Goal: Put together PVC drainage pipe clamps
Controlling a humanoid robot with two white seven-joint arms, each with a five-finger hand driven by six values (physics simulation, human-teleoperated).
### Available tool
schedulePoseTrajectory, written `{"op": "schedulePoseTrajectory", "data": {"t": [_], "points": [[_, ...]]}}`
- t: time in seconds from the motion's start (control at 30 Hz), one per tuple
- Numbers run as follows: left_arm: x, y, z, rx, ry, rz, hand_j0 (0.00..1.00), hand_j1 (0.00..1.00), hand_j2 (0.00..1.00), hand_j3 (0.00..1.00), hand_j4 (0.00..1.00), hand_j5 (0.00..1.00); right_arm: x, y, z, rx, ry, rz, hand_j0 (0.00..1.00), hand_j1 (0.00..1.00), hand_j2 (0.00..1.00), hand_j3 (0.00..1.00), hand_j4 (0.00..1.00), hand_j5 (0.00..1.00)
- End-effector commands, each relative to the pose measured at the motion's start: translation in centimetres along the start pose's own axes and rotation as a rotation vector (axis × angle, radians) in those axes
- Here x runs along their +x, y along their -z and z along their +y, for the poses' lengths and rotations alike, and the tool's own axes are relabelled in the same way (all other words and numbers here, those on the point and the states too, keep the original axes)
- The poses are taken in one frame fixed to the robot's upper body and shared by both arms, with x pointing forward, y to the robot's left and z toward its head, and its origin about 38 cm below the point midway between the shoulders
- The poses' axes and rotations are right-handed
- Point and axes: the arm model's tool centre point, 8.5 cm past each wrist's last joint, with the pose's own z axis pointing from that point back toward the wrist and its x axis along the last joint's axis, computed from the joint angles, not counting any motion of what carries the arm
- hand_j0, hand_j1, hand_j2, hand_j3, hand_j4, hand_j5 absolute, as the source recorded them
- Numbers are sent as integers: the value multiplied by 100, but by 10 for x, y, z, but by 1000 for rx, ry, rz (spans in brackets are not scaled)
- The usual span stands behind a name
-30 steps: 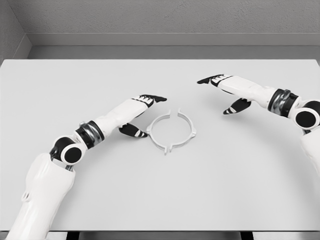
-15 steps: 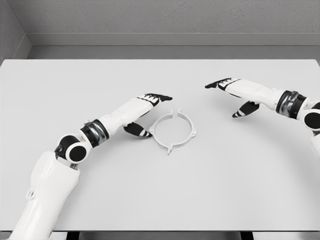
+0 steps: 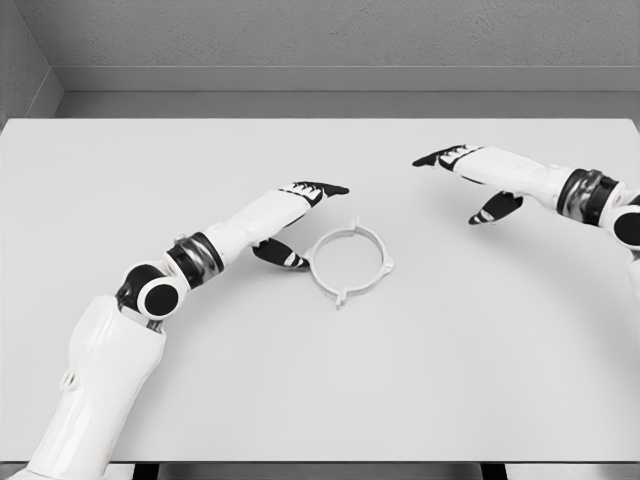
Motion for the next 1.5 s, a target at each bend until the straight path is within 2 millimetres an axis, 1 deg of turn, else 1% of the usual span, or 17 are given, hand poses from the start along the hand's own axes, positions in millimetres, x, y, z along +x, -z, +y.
{"op": "schedulePoseTrajectory", "data": {"t": [0.0,0.1,0.33,0.63,0.7,0.77,0.8,0.87,0.93,1.0,1.03,1.07,1.13,1.23,1.27,1.3,1.47], "points": [[0,0,0,3,-8,1,100,100,100,100,100,100,0,0,1,0,7,-1,100,100,100,100,100,100],[1,4,0,10,-29,22,100,100,100,100,100,100,-1,1,3,6,10,2,100,100,100,100,100,100],[0,4,2,13,-29,26,100,100,100,100,100,100,-3,0,4,9,15,6,100,100,100,100,100,100],[-1,-2,8,32,-30,23,100,100,100,100,100,100,-5,-2,4,13,8,9,100,100,100,100,100,100],[1,-12,12,40,-12,6,100,100,100,100,100,100,-8,-7,3,18,1,19,100,100,100,100,100,100],[1,-31,15,46,-10,-6,100,100,100,100,100,100,-7,-7,3,22,-4,18,100,100,100,100,100,100],[5,-34,18,52,2,-19,100,100,100,100,100,100,-5,-4,-1,25,-16,13,100,100,100,100,100,100],[16,-39,18,66,14,-72,100,100,100,100,100,100,-5,-3,-1,27,-17,12,100,100,100,100,100,100],[23,-51,19,71,49,-140,100,100,100,100,100,100,-5,-3,-3,26,-20,11,100,100,100,100,100,100],[31,-54,18,72,93,-216,100,100,100,100,100,100,-5,-3,-3,26,-19,12,100,100,100,100,100,100],[31,-55,16,66,95,-216,100,100,100,100,100,100,-6,-4,-2,28,-18,17,100,100,100,100,100,100],[31,-55,14,54,102,-215,100,100,100,100,100,100,-11,-12,-4,34,-29,33,100,100,100,100,100,100],[31,-53,7,24,104,-218,100,100,100,100,100,100,-15,-17,-6,37,-34,46,100,100,100,100,100,100],[32,-41,-10,-27,82,-232,100,100,100,100,100,100,-18,-24,-9,38,-42,54,100,100,100,100,100,100],[33,-35,-12,-44,82,-239,100,100,100,100,100,100,-18,-26,-10,37,-47,55,100,100,100,100,100,100],[31,-32,-13,-49,77,-236,100,100,100,100,100,100,-18,-26,-10,38,-48,58,100,100,100,100,100,100],[38,-16,-26,-77,53,-259,100,100,100,100,100,100,-19,-27,-11,40,-51,62,100,100,100,100,100,100]]}}
